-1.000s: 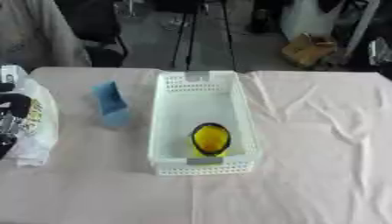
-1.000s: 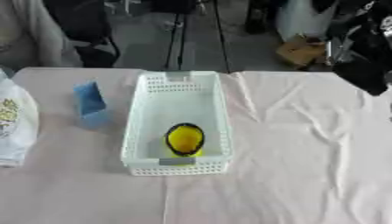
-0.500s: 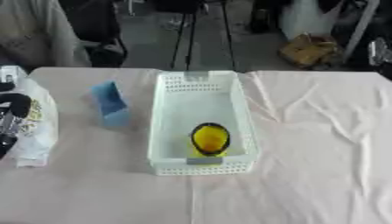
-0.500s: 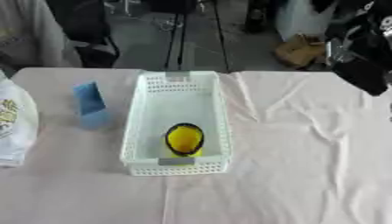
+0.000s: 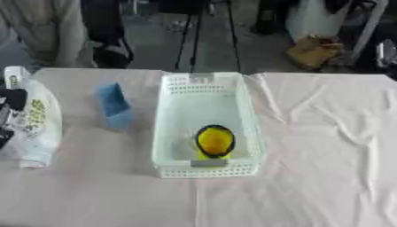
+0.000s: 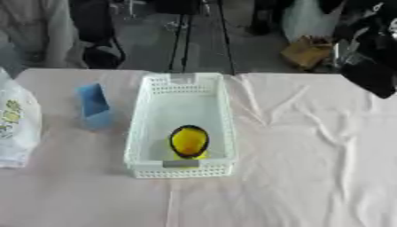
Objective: Pick up objects on the table and place them in the box.
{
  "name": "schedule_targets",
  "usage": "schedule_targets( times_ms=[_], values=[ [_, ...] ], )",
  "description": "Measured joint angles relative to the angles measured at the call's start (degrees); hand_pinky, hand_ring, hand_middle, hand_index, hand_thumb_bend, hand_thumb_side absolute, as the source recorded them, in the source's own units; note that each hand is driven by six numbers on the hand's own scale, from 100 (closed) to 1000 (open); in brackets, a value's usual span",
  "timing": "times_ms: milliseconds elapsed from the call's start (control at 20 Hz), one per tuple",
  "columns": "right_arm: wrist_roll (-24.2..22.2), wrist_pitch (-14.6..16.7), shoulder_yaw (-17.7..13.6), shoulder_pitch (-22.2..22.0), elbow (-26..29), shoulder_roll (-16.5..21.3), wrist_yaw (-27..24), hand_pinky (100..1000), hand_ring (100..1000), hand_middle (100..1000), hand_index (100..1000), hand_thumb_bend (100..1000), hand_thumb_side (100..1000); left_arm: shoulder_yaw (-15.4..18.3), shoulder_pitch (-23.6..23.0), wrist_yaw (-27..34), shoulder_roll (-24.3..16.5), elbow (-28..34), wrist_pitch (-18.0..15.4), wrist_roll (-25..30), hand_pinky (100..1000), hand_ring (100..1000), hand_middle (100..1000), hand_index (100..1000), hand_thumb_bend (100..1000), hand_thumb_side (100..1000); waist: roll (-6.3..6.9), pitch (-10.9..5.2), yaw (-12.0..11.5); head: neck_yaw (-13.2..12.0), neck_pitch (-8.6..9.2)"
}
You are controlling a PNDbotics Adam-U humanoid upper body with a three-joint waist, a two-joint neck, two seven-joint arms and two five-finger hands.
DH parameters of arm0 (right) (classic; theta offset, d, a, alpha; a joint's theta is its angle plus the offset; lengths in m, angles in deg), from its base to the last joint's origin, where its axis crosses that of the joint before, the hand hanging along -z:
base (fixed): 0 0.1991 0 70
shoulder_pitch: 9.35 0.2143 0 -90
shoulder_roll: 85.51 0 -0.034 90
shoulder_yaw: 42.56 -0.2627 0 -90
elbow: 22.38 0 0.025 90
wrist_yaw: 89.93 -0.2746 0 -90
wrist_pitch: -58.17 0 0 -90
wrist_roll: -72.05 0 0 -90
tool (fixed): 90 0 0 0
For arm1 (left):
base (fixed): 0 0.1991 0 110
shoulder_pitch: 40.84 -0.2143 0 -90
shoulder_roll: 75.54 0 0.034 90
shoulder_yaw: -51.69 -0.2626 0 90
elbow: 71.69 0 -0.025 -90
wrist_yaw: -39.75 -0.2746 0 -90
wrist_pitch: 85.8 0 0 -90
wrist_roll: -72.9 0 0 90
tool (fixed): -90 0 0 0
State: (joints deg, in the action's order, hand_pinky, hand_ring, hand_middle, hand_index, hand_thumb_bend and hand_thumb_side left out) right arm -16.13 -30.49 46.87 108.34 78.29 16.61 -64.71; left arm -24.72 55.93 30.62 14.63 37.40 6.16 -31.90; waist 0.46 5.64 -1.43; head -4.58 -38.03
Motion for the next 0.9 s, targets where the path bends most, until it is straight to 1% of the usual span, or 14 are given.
schedule_targets(
  times_ms=[50,250,400,500,650,900],
  values=[
    [-0.04,-0.01,0.04,-0.01,-0.05,0.00,0.00,616,678,809,884,100,420,0.34,0.68,-1.96,-0.56,-0.43,1.63,-0.90,603,683,682,921,743,432,0.01,-0.02,-0.01,-0.35,0.01],
    [-0.20,0.06,0.28,-0.04,-0.09,0.00,0.00,615,678,809,884,100,422,1.99,3.97,-10.81,-2.61,-3.87,9.07,-3.49,637,688,699,921,773,465,0.06,-0.22,-0.01,-1.36,0.18],
    [-0.27,0.12,0.30,-0.10,-0.19,0.00,0.00,615,678,809,884,100,424,3.46,6.68,-16.26,-3.66,-7.89,14.26,-4.24,645,689,702,921,776,479,0.10,-0.33,0.03,-2.34,0.19],
    [-0.30,0.14,0.31,-0.31,-0.34,0.00,0.00,614,677,809,885,100,426,4.21,8.32,-18.80,-4.30,-10.80,16.85,-4.40,650,692,707,921,778,495,0.14,-0.33,0.16,-3.26,0.19],
    [-0.32,0.14,0.32,-0.46,-0.42,0.00,0.00,615,678,809,885,100,427,4.58,9.69,-21.21,-4.82,-14.59,19.05,-3.67,663,703,718,923,781,525,0.24,-0.33,0.26,-4.13,0.19],
    [-0.38,0.19,0.54,-0.46,-0.43,0.00,-0.01,614,677,809,885,100,429,4.59,11.75,-23.80,-4.95,-20.19,20.71,-1.64,677,724,726,924,799,569,0.34,-0.33,0.42,-4.49,0.03]
  ],
)
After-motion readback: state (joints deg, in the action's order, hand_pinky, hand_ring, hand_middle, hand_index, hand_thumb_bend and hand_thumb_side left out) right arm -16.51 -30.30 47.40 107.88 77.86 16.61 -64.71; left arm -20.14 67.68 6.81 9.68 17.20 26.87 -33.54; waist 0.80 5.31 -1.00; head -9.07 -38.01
